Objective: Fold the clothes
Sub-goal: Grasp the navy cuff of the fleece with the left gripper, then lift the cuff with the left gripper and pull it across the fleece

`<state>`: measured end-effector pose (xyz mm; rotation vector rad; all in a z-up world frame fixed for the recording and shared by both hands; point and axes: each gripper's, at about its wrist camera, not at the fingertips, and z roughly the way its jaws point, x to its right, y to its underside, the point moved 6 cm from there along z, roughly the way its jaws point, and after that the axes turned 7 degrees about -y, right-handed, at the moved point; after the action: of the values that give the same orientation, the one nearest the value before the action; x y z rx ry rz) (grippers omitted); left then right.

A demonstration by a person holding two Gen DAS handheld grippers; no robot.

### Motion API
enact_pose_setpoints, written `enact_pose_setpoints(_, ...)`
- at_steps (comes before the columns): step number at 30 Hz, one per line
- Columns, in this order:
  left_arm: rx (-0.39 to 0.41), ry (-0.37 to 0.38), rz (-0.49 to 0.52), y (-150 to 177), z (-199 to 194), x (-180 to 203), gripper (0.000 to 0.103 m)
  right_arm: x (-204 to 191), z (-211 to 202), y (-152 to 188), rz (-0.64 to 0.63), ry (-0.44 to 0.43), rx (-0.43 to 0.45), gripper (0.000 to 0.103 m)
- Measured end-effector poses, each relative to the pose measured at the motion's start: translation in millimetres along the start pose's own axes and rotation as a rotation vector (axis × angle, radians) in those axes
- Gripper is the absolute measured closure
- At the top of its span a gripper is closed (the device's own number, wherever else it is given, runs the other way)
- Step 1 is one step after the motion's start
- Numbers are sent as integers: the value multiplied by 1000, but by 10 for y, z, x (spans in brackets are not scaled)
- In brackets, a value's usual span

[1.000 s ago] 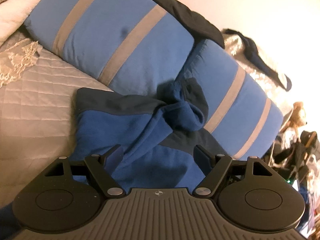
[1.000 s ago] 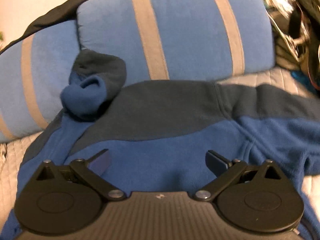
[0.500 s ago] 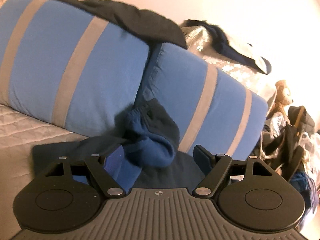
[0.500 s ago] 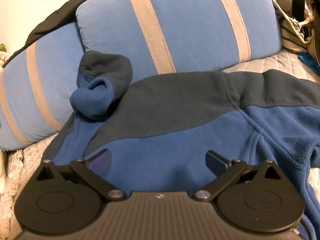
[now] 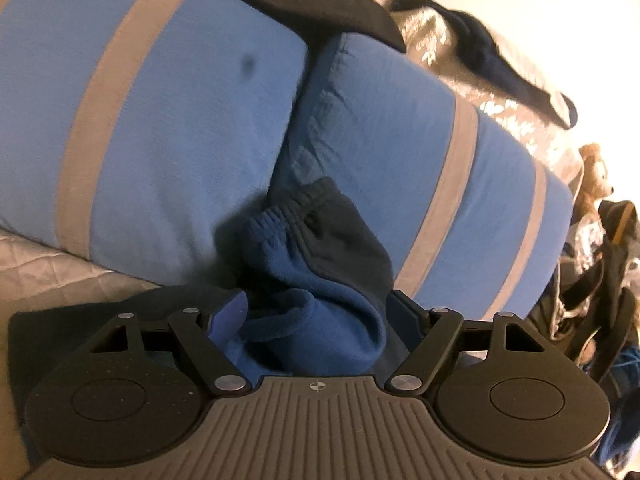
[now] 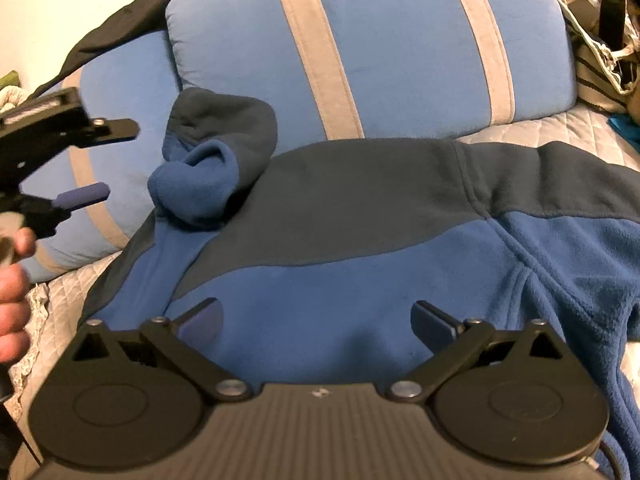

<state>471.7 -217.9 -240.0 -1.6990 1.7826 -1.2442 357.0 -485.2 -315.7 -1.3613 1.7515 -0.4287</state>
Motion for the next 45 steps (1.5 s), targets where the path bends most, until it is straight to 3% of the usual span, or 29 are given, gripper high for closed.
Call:
enact_pose_setpoints(3,-22,-24,29,10,155,8,28,4,17,9,-1,3,-2,0)
enact_pose_setpoints(5,-52,-40,26,33,265,-9,34,7,28,15,-2,5,-3,0)
enact_pose_setpoints(6,-72,-45,20,57,298,-18,52,11,39,20,-1,6,-5,0)
enact_pose_setpoints(7,-94,-48,14,84,327,-25,82,22,65,28,8,8,-14,0)
enact_pose_setpoints(11,-98,-55,66,164,238,45,87,56,143,59,34,14,-41,0)
enact_pose_setpoints(19,-20,-3,372,380,-548,412,87,114,130,51,46,29,-19,0)
enact_pose_setpoints(24,-66,21,459,654,-932,412,88,184,44,-7,62,52,31,0)
enact_pose_setpoints(30,-179,-28,548,1093,-941,284,87,250,-15,-28,88,75,65,0)
enact_pose_setpoints(33,-239,-15,529,1200,-914,213,80,241,-13,-25,83,71,59,0)
enact_pose_setpoints(39,-183,123,269,799,-982,110,47,277,-26,-43,99,70,64,0)
enact_pose_setpoints(42,-161,137,168,586,-916,59,45,274,-22,-39,105,66,61,0)
enact_pose_setpoints(45,-197,125,76,450,-635,-8,45,237,-25,-35,88,54,57,0)
